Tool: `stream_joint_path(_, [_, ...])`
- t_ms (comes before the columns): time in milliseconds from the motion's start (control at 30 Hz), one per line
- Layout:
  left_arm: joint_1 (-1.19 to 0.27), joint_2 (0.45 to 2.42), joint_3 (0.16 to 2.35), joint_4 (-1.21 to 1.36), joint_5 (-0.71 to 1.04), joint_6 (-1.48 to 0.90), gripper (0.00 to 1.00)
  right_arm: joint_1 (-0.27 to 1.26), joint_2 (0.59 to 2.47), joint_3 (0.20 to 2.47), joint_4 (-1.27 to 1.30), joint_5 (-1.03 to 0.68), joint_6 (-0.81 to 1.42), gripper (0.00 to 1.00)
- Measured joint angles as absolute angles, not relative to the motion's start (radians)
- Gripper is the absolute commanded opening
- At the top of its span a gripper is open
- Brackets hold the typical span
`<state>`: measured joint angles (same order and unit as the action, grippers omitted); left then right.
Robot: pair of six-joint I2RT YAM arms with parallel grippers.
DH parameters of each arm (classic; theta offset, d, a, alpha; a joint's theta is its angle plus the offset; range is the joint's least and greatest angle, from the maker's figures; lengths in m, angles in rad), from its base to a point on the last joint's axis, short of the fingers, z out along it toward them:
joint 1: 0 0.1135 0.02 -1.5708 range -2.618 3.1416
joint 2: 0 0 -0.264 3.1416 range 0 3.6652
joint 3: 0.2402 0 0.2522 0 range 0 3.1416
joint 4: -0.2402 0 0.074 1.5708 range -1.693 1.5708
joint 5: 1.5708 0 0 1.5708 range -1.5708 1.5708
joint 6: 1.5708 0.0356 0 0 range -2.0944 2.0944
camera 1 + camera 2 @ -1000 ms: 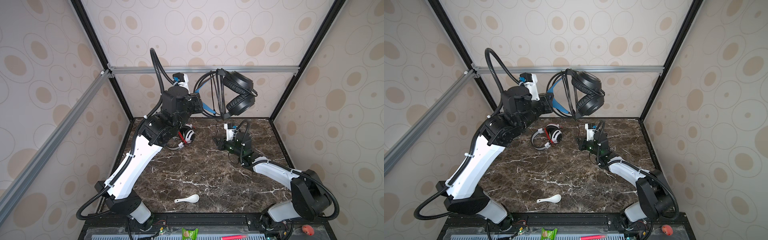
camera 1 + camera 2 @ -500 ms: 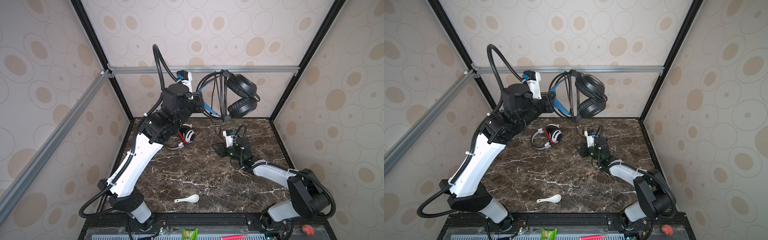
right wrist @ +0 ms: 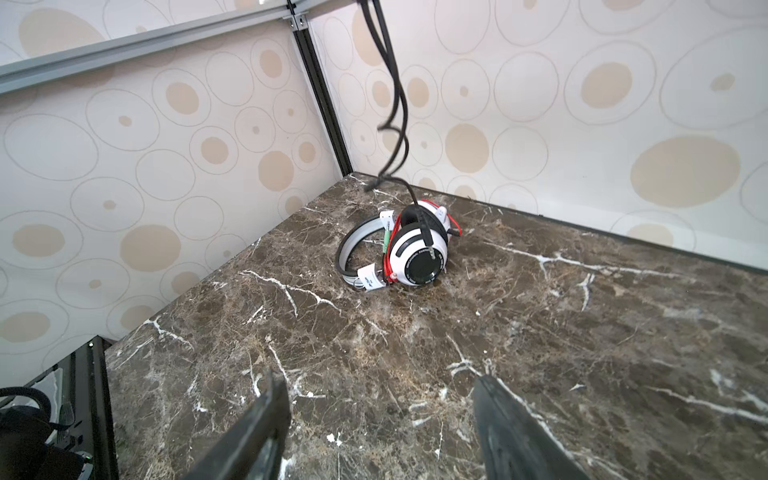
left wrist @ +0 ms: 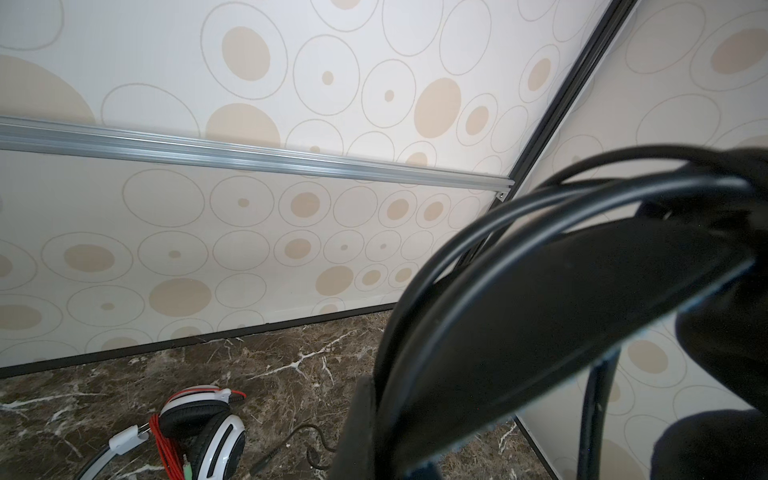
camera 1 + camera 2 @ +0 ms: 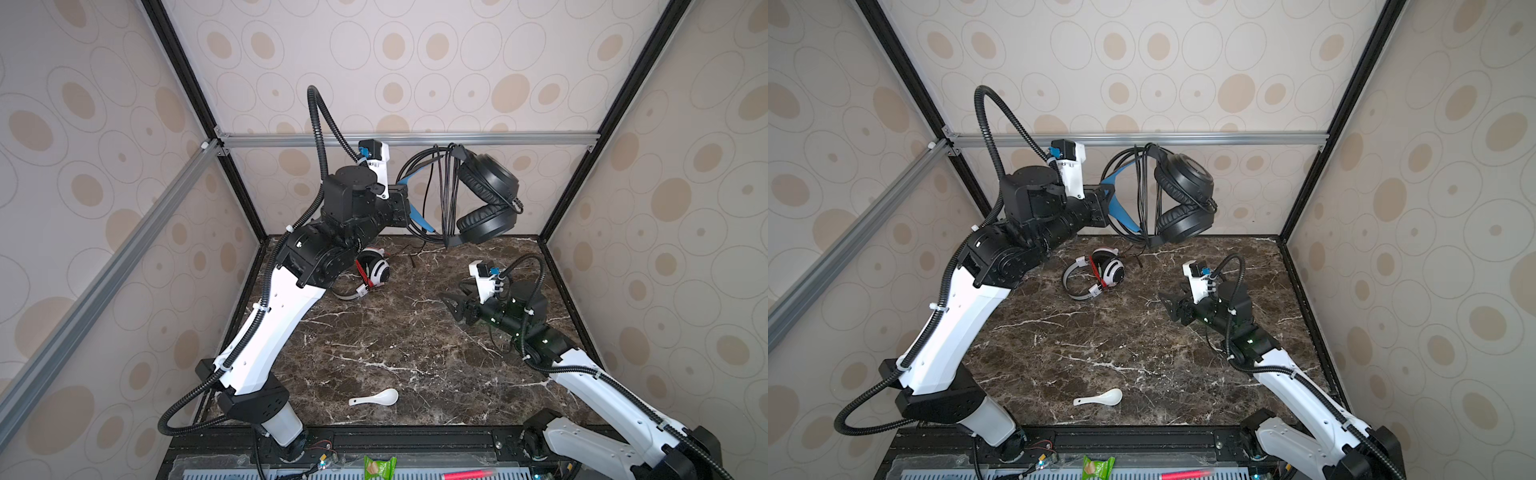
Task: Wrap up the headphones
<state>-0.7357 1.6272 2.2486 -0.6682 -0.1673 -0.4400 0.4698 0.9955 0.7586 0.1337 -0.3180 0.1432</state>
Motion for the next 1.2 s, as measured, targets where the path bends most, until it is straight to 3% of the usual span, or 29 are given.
stream_joint_path(533, [-0.736,1.627,2.248,-0.667,-0.019,-0.421,0.00,0.460,1.231,1.008,0.252,-0.343,0.147,0.78])
stream_joint_path(1000, [-0.736,1.627,2.233,-0.656,0.040,-0.421,0.00,0.435,1.412,1.031,0.406,-0.379,0.224,0.52])
stream_joint_path(1200, [-0.736,1.627,2.233,-0.651,0.045,-0.421,0.00,0.425,1.463,0.983,0.469,-0.413,0.265,0.46])
